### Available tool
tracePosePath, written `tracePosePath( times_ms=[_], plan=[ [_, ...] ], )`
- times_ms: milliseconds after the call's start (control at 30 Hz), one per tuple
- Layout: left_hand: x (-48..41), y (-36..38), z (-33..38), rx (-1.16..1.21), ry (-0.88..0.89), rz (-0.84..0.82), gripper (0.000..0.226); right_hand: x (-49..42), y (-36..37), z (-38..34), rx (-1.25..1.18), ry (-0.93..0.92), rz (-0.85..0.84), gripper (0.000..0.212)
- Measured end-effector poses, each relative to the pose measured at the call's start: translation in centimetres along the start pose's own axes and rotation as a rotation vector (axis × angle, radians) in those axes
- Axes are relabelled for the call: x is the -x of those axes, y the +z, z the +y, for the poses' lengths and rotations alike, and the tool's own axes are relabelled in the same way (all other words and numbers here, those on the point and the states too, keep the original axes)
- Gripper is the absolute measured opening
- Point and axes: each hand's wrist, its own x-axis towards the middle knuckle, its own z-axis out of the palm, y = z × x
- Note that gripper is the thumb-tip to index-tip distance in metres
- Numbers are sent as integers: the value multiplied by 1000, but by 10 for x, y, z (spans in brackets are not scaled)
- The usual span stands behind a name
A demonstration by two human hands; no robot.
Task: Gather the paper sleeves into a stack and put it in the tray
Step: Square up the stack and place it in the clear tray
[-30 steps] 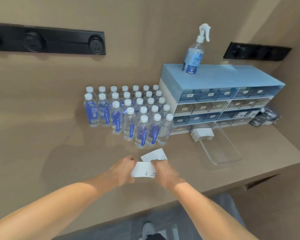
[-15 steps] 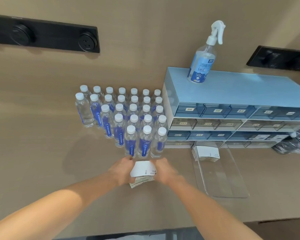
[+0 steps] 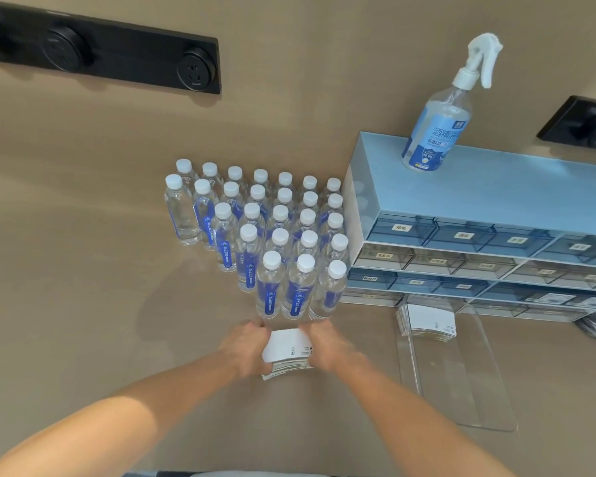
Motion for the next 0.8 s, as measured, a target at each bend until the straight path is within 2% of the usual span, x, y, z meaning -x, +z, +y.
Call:
tracePosePath(
  times_ms=[233, 300, 367, 433, 500, 567, 667, 733, 800],
  plan=[
    [-2, 8, 0, -33, -27, -19, 50, -9, 12, 6, -95, -22, 4, 37],
    [-2, 6, -2, -8, -31, -20, 54, -11, 12, 9, -120, -43, 2, 40],
    [-2, 2, -5, 78, -51, -33, 61, -11, 9, 14, -174, -63, 7, 53],
    [-1, -4, -9, 255, -123, -20, 59, -9, 4, 22, -274, -36, -4, 72],
    [1, -10, -13, 451, -276, 25, 47, -7, 0, 28, -444, 66, -29, 78],
    [1, -15, -16, 653, -487, 24, 54, -6, -1, 32, -616, 202, -52, 70],
    [-3, -14, -21, 1227, -747, -91, 60, -6, -1, 29, -987, 430, -73, 59],
    [-2, -16, -23, 1445, -838, -203, 67, -5, -2, 23, -1231, 514, -101, 53],
    [1, -18, -19, 1581, -892, -260, 68, -6, -4, 17, -1329, 541, -114, 43]
  ],
)
